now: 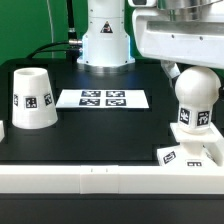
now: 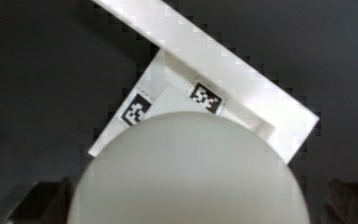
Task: Assemble lamp
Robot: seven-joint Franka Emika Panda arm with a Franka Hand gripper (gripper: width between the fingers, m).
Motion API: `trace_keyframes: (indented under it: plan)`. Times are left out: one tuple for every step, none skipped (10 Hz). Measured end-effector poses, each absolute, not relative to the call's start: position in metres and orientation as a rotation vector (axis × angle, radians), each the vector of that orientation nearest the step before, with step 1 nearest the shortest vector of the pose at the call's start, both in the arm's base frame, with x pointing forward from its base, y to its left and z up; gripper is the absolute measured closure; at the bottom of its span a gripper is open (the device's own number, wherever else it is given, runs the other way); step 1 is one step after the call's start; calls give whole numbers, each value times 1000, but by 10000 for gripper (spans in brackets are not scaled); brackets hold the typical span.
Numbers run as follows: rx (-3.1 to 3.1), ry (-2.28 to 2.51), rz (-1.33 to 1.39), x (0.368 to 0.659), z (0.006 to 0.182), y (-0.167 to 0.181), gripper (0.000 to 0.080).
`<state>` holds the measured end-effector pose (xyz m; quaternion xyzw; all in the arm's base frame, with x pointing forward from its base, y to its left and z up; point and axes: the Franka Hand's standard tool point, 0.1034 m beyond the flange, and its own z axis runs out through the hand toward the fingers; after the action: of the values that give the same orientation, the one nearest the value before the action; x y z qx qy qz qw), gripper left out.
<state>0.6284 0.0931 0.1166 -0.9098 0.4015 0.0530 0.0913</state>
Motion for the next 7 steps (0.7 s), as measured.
trace_keyframes:
  plan:
    - [-2738,1101,148,628,116,93,101]
    - [-2769,1016,140,628,116,93,101]
    - [-2806,899,128,628,116,93,101]
    - [-2867,713,105,628,117,92,101]
    - [-2898,580,88,629,118,93,101]
    - [-2935,418,64,630,119,94,101]
    - [-2945,352,58,629,119,95,101]
